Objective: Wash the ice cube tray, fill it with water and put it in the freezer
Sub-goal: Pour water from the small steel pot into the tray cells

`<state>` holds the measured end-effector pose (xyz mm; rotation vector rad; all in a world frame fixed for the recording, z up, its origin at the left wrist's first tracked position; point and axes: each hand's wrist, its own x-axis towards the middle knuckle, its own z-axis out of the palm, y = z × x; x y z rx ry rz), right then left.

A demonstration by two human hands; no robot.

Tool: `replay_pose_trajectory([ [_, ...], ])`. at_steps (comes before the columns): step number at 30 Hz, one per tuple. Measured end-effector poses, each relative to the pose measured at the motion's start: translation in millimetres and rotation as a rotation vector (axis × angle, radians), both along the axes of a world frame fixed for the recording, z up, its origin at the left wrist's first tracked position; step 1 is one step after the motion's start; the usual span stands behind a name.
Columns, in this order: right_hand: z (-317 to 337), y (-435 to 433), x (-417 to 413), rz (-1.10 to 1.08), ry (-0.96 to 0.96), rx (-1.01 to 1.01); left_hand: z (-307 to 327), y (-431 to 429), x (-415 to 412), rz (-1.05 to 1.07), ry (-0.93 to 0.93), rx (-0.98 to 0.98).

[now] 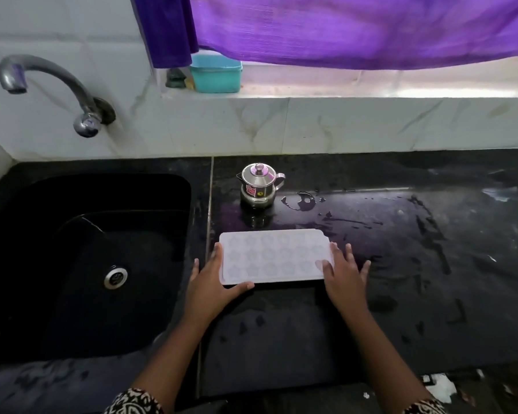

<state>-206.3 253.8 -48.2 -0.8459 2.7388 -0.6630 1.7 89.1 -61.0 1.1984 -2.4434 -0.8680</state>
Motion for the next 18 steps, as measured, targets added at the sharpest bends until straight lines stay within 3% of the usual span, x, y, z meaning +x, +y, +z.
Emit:
replay_pose_trajectory([
  [3,3,-7,-3,0.026,0.063,0.019,4,1,-3,-0.027,-0.018,-0.016],
  [5,11,-21,-10,0.061,0.028,-0.105,4,0,-4,-0.042,-0.037,-0.031],
  [9,44,-77,-33,0.116,-0.201,-0.414,5,1,-5,-0.023,-0.046,-0.033],
  [18,46,-180,-69,0.093,-0.577,-0.557,6,1,-7,0.007,-0.054,-0.023],
])
